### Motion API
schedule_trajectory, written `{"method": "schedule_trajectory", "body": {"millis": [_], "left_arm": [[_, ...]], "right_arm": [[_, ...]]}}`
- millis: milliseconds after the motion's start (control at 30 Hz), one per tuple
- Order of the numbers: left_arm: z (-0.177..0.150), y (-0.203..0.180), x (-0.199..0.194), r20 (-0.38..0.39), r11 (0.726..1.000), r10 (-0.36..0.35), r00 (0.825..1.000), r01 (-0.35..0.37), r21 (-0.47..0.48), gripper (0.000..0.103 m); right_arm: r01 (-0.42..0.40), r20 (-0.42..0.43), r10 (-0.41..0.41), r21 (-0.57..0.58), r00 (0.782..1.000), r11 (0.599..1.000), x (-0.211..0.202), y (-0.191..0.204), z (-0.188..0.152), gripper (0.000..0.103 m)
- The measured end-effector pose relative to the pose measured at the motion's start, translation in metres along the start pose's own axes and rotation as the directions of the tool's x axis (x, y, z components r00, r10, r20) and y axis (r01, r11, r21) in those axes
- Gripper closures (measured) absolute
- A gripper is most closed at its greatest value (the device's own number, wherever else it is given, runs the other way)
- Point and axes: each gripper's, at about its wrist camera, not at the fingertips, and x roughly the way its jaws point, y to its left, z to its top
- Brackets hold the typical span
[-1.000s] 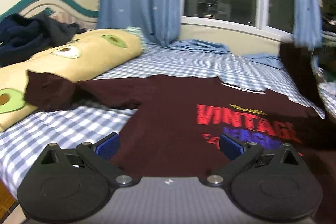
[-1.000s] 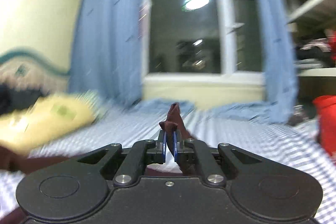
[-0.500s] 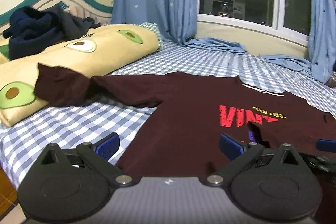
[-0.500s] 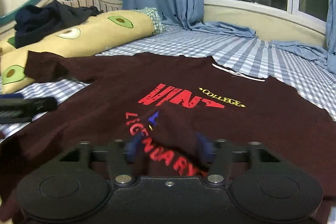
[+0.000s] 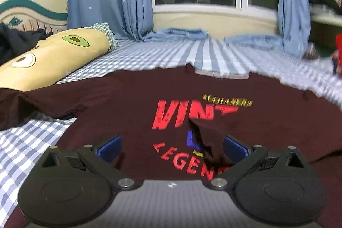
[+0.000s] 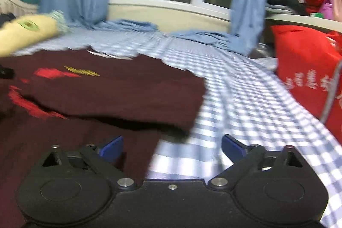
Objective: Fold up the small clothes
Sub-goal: 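Fold the held sleeve side over the shirt body, then open the right gripper, then grasp the other sleeve of the shirt with the left gripper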
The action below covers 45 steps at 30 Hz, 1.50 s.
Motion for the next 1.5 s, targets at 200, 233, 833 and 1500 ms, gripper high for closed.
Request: {"method": "schedule_trajectory", "body": {"millis": [200,233,833,1500], "left_arm": [[-0.012,-0.007,0.019,-0.081,1.0,0.022,0.996,-0.021,0.022,0.0],[-0.012,-0.005,0.02,-0.086,1.0,0.016,0.996,-0.015,0.01,0.0],[-0.002,0.032,0.017,-0.174,0.992,-0.099,0.98,0.084,-0.092,0.0],[-0.012,0.297,-0.041,-0.004,0.901,0.25,0.968,-0.234,-0.364,0.0]], "right_arm": [[0.016,0.021,-0.016,0.004,1.0,1.0,0.022,-0.013,0.002,0.054],[0.01,0.024,-0.01,-0.008,1.0,1.0,0.027,-0.012,0.004,0.065],[-0.057,-0.018,0.061,0.16,0.998,0.986,-0.009,-0.027,-0.005,0.044],[-0.404,0.166,0.373,0.231,0.913,0.885,-0.095,0.049,0.005,0.001]]}}
